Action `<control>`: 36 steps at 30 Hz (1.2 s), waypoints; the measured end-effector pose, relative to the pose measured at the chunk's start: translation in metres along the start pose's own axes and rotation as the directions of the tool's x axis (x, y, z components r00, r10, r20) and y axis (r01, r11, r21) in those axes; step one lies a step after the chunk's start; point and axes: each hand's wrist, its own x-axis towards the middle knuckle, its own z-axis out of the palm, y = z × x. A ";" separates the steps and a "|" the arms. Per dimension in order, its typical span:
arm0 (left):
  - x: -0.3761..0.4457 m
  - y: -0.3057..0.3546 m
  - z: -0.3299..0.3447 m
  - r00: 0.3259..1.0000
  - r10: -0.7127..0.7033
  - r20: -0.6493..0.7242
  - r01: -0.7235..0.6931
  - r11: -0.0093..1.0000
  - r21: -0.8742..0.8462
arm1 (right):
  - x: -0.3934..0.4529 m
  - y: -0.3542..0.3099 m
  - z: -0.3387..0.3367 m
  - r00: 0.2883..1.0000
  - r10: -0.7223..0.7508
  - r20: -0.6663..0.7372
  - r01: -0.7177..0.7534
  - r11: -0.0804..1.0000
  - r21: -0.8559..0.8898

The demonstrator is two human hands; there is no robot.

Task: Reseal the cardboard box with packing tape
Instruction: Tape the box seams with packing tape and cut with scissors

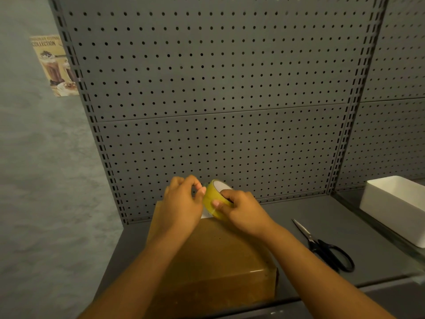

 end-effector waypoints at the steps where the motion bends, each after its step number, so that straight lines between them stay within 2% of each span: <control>1: 0.001 -0.001 -0.001 1.000 -0.016 -0.002 0.016 1.000 -0.017 | 0.000 -0.001 -0.001 1.000 -0.005 0.008 0.005 1.000 -0.005; 8: 0.009 -0.005 -0.011 0.992 -0.037 0.123 0.054 0.989 -0.139 | -0.005 0.008 -0.008 0.995 -0.082 0.052 0.083 0.997 -0.005; 12: 0.009 -0.006 -0.016 0.985 -0.055 0.162 0.082 0.983 -0.167 | -0.008 0.018 -0.015 0.985 -0.140 0.096 0.149 0.985 -0.089; 16: 0.011 -0.006 -0.019 0.975 -0.057 0.216 0.091 0.984 -0.151 | -0.003 0.007 -0.017 0.990 -0.131 0.047 0.137 0.978 -0.160; 20: 0.013 -0.003 -0.026 0.978 -0.048 0.201 0.080 0.984 -0.156 | 0.005 -0.006 -0.021 0.992 -0.120 0.037 0.126 0.965 -0.228; 23: 0.012 0.006 -0.033 0.986 -0.008 0.166 0.041 0.979 -0.197 | 0.008 -0.007 -0.023 0.998 -0.068 -0.006 0.062 0.935 -0.349; 25: 0.012 0.009 -0.039 0.989 -0.005 0.150 0.041 0.971 -0.236 | 0.009 -0.009 -0.023 0.999 -0.045 -0.021 0.036 0.952 -0.303; 28: 0.017 0.001 -0.049 0.976 -0.149 0.159 0.193 0.927 -0.322 | 0.009 -0.013 -0.025 0.999 -0.022 -0.040 0.017 0.992 -0.126; 30: 0.016 -0.009 -0.053 0.943 -0.230 0.241 0.308 0.877 -0.369 | 0.010 -0.015 -0.028 0.999 -0.020 -0.045 0.017 0.999 -0.049; 33: 0.008 -0.021 -0.053 0.871 -0.318 0.374 0.456 0.806 -0.377 | 0.012 -0.016 -0.028 1.000 0.017 -0.017 -0.018 1.000 -0.009; 36: 0.004 -0.030 -0.051 0.813 -0.384 0.438 0.555 0.738 -0.384 | 0.015 -0.017 -0.022 0.999 0.045 0.026 -0.045 0.999 0.003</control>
